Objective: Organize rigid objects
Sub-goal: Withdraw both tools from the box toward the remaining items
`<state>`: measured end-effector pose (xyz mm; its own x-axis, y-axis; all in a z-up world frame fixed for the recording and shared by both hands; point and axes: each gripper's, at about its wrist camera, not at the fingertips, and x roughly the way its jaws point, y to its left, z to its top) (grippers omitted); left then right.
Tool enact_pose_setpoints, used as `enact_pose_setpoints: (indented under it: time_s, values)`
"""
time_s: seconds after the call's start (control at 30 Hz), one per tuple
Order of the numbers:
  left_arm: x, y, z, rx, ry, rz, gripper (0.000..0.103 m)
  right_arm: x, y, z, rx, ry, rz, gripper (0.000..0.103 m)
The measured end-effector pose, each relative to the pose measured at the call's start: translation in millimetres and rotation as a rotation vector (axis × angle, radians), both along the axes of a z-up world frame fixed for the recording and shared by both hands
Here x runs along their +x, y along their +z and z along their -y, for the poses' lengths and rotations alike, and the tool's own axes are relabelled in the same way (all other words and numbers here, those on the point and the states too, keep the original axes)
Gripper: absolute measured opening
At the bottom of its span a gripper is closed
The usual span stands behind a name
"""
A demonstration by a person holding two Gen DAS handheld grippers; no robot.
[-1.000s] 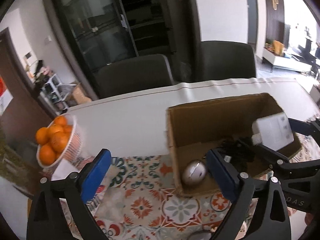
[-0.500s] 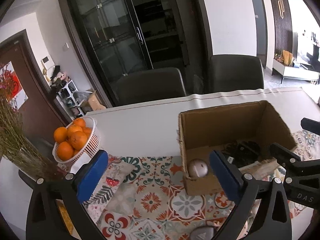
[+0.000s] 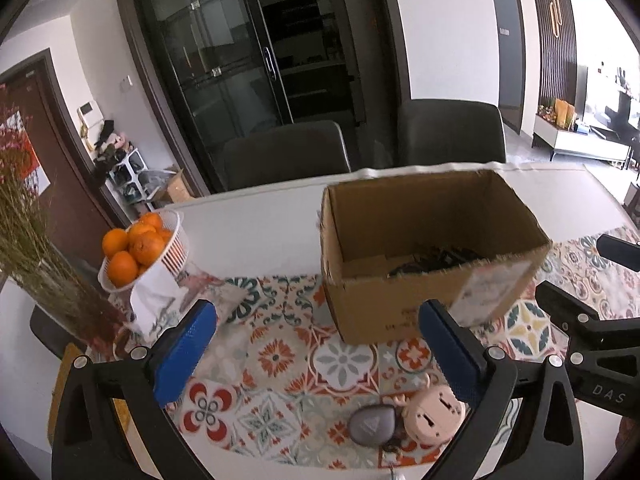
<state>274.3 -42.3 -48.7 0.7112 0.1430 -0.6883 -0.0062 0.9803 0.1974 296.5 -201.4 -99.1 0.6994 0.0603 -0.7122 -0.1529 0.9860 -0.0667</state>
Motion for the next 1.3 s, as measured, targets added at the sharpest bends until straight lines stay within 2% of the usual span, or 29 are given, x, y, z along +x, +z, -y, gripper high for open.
enact_pose_setpoints:
  time_s: [0.27,0.63,1.1,1.3]
  values:
    - [-22.5,-20.9,4.3,-0.006,0.019,-0.046,0.103,-21.6,-17.3,3.8,0.005,0.03,-0.033,0.089]
    - [-42.1,-53.9,7.9,0.003,0.046,-0.121,0.103,-35.6,-53.4,1.7,0.011,0.088,-0.111,0.083]
    - [-47.3,-105.5,10.4,-0.01,0.096,-0.243,0.103,-31.4,-108.3,-1.4,-0.002,0.18,-0.221,0.07]
    - [-44.6,-122.0,9.3,-0.031,0.121,-0.283,0.103,-23.3,-127.7,-3.5,-0.003,0.205,-0.248,0.069]
